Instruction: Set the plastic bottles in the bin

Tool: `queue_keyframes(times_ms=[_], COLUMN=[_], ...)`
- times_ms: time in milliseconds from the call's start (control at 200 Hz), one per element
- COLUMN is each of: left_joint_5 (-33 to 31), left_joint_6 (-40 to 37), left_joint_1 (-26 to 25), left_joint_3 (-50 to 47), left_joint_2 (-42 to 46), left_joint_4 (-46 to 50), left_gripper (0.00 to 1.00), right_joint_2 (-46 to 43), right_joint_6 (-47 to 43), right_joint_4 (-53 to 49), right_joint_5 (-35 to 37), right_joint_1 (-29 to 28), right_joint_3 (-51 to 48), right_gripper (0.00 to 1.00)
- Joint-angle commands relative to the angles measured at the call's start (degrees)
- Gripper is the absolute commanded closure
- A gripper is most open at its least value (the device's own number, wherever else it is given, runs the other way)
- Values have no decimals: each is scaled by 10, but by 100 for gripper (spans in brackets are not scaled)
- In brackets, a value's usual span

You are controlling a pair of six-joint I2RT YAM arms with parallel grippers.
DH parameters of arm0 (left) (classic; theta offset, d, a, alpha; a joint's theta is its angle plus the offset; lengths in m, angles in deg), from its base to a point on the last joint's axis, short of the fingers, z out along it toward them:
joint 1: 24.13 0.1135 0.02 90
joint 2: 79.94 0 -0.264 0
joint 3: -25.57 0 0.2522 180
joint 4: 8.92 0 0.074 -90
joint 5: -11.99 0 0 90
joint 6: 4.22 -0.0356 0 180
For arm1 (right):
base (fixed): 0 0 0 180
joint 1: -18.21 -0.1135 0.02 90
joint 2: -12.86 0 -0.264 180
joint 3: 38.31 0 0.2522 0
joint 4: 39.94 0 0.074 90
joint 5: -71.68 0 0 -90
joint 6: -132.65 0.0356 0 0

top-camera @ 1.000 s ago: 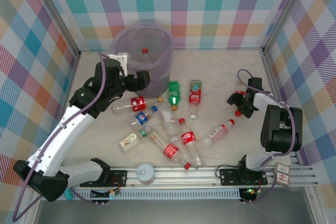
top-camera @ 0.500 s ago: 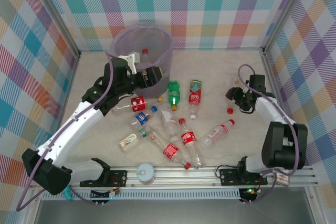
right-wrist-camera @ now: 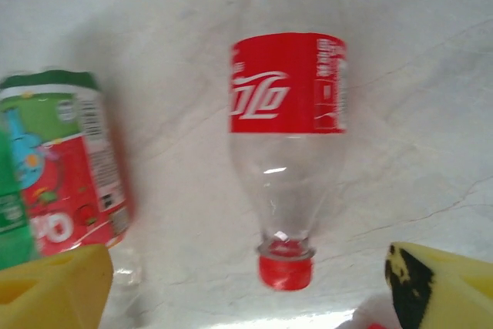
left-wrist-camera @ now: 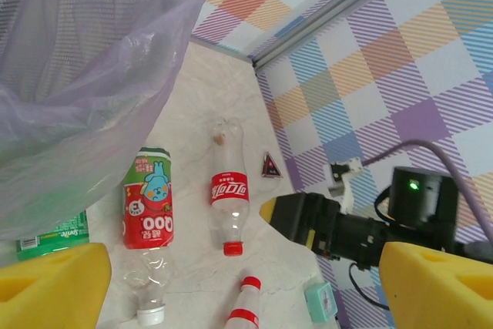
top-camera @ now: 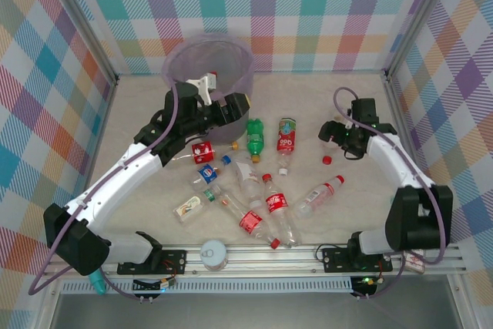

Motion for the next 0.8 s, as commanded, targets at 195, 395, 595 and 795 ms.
queue_keyframes(times_ms=[195,395,595,795], left_joint_5=[-13,-27,-27,-9], left_joint_6=[-21,-28,-29,-14], left_joint_1=[-3,-3,-3,-3], left_joint_3=[-1,-4,-3,9], left_joint_2=[33,43,35,5], left_joint_4=[21,37,35,14], left_gripper=[10,10,10,10], right_joint_2=[205,241,210,117], right_joint_6=[-10,-17,-36,-65], right_joint_4=[-15,8,6,8], right_joint_5=[36,26,37,13], right_joint_1=[0,1,2,1], right_joint_3=[117,125,110,70], right_gripper=[6,19,37,47])
